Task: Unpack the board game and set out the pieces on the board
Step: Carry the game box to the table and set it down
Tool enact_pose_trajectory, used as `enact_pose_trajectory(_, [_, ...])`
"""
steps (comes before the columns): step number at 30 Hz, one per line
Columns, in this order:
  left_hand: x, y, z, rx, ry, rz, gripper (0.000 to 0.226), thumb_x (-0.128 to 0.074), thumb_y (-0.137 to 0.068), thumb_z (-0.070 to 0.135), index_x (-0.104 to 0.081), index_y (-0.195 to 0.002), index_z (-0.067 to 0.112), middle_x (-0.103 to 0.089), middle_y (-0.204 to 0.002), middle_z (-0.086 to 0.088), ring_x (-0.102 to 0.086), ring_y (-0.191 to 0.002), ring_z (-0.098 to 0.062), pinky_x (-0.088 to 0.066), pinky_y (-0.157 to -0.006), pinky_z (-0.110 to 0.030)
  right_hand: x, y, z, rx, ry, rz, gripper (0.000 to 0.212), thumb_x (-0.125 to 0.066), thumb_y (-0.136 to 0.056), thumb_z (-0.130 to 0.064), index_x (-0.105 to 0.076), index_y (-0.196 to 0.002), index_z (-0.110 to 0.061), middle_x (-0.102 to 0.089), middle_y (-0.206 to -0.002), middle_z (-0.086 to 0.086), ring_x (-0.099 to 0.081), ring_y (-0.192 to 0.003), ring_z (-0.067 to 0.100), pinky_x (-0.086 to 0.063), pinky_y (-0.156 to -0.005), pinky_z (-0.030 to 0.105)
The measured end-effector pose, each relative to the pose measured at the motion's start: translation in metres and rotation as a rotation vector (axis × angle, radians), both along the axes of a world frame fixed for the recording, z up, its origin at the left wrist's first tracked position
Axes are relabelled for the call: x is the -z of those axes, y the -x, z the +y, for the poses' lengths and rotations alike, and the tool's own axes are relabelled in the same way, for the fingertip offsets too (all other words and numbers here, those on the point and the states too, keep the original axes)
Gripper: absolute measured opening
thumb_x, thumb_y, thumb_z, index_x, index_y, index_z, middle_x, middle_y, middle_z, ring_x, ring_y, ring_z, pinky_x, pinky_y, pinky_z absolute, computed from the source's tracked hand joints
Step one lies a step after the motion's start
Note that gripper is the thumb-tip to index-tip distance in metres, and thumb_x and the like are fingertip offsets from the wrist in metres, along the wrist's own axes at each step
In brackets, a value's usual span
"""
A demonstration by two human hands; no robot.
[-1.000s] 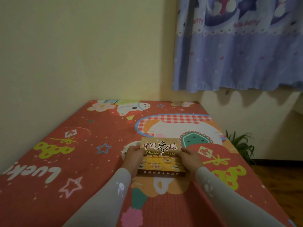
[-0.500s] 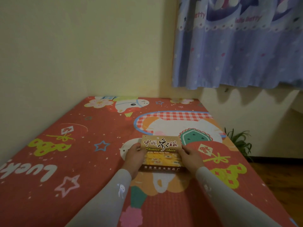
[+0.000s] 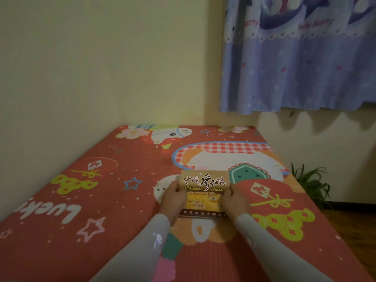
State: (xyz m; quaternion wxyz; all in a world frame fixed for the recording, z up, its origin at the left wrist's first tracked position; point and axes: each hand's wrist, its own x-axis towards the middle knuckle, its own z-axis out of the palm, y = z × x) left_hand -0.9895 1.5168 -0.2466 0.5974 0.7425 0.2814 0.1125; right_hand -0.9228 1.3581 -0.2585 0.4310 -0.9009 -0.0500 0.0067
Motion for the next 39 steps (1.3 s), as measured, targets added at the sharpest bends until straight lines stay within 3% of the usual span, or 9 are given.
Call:
enact_pose_trajectory(8, [-0.003, 0.001, 0.004, 0.026, -0.019, -0.024, 0.026, -0.044, -0.093, 0.015, -0.064, -0.107, 0.024, -0.069, -0.102, -0.006, -0.06, -0.085, -0.021, -0.051, -0.075, -0.039, 0.001, 0.001, 0.004, 0.017, -0.03, -0.008, 0.023, -0.036, -0.098, -0.018, -0.057, -0.1, -0.008, -0.062, -0.1, 0.015, -0.047, -0.078, 0.026, -0.034, -0.066, 0.033])
enact_pose_trajectory(12, [-0.003, -0.004, 0.014, -0.01, 0.086, -0.076, 0.025, -0.05, -0.089, 0.019, -0.07, -0.101, 0.026, -0.074, -0.097, -0.001, -0.071, -0.09, -0.027, -0.058, -0.082, -0.049, -0.011, 0.001, 0.009, 0.036, -0.028, -0.073, 0.027, -0.037, -0.098, -0.021, -0.058, -0.104, -0.006, -0.05, -0.119, 0.015, -0.047, -0.095, 0.027, -0.038, -0.082, 0.034])
enact_pose_trajectory(20, [-0.028, 0.002, 0.058, -0.128, 0.338, -0.109, 0.013, -0.053, -0.087, 0.009, -0.066, -0.084, 0.011, -0.067, -0.069, -0.01, -0.065, -0.049, -0.022, -0.05, -0.046, -0.026, -0.056, -0.004, 0.069, -0.032, 0.015, -0.145, 0.025, -0.041, -0.092, -0.023, -0.057, -0.103, -0.007, -0.045, -0.12, 0.017, -0.042, -0.114, 0.033, -0.035, -0.098, 0.038])
enact_pose_trajectory(23, [-0.036, 0.005, 0.098, -0.158, 0.245, -0.073, 0.014, -0.053, -0.091, 0.012, -0.065, -0.083, 0.012, -0.067, -0.073, -0.01, -0.064, -0.049, -0.019, -0.05, -0.045, -0.024, -0.058, -0.008, 0.107, -0.173, -0.02, -0.114, 0.021, -0.04, -0.092, -0.02, -0.053, -0.104, -0.009, -0.04, -0.121, 0.014, -0.041, -0.114, 0.032, -0.035, -0.099, 0.036])
enact_pose_trajectory(26, [-0.035, 0.006, 0.147, -0.19, 0.03, -0.052, 0.017, -0.06, -0.076, 0.029, -0.073, -0.078, 0.018, -0.073, -0.085, -0.008, -0.069, -0.074, -0.027, -0.057, -0.074, -0.042, -0.049, -0.013, 0.146, -0.312, -0.028, -0.044, 0.008, -0.042, -0.091, -0.018, -0.046, -0.096, -0.015, -0.037, -0.122, 0.01, -0.047, -0.11, 0.03, -0.038, -0.096, 0.032])
enact_pose_trajectory(28, [-0.022, 0.001, 0.185, -0.227, -0.086, -0.008, 0.022, -0.058, -0.068, 0.037, -0.074, -0.082, 0.032, -0.075, -0.084, -0.003, -0.07, -0.083, -0.029, -0.056, -0.083, -0.048, -0.039, -0.018, 0.173, -0.378, -0.02, 0.002, 0.018, -0.042, -0.089, -0.019, -0.049, -0.105, -0.017, -0.042, -0.121, 0.011, -0.048, -0.109, 0.028, -0.041, -0.095, 0.034])
enact_pose_trajectory(31, [-0.019, -0.003, 0.217, -0.29, -0.209, 0.087, 0.029, -0.052, -0.073, 0.034, -0.071, -0.093, 0.027, -0.072, -0.086, -0.005, -0.066, -0.084, -0.03, -0.054, -0.079, -0.04, -0.028, -0.025, 0.206, -0.467, -0.019, 0.049, 0.034, -0.043, -0.087, -0.02, -0.052, -0.12, -0.022, -0.053, -0.118, 0.01, -0.056, -0.098, 0.025, -0.046, -0.085, 0.033])
enact_pose_trajectory(35, [-0.023, -0.002, 0.23, -0.301, -0.378, 0.096, 0.017, -0.049, -0.083, 0.01, -0.063, -0.09, 0.018, -0.066, -0.09, -0.011, -0.059, -0.088, -0.031, -0.039, -0.07, -0.032, -0.019, -0.03, 0.234, -0.536, -0.024, 0.076, 0.007, -0.046, -0.088, -0.015, -0.05, -0.094, -0.016, -0.06, -0.107, 0.009, -0.056, -0.088, 0.022, -0.042, -0.076, 0.028])
enact_pose_trajectory(39, [-0.012, 0.001, 0.241, -0.19, -0.499, 0.212, 0.024, -0.051, -0.086, 0.013, -0.066, -0.105, 0.017, -0.066, -0.11, -0.011, -0.058, -0.103, -0.03, -0.04, -0.079, -0.031, -0.018, -0.026, 0.243, -0.676, 0.071, 0.051, 0.037, -0.044, -0.094, -0.02, -0.05, -0.131, -0.02, -0.055, -0.132, 0.006, -0.053, -0.117, 0.024, -0.041, -0.096, 0.029])
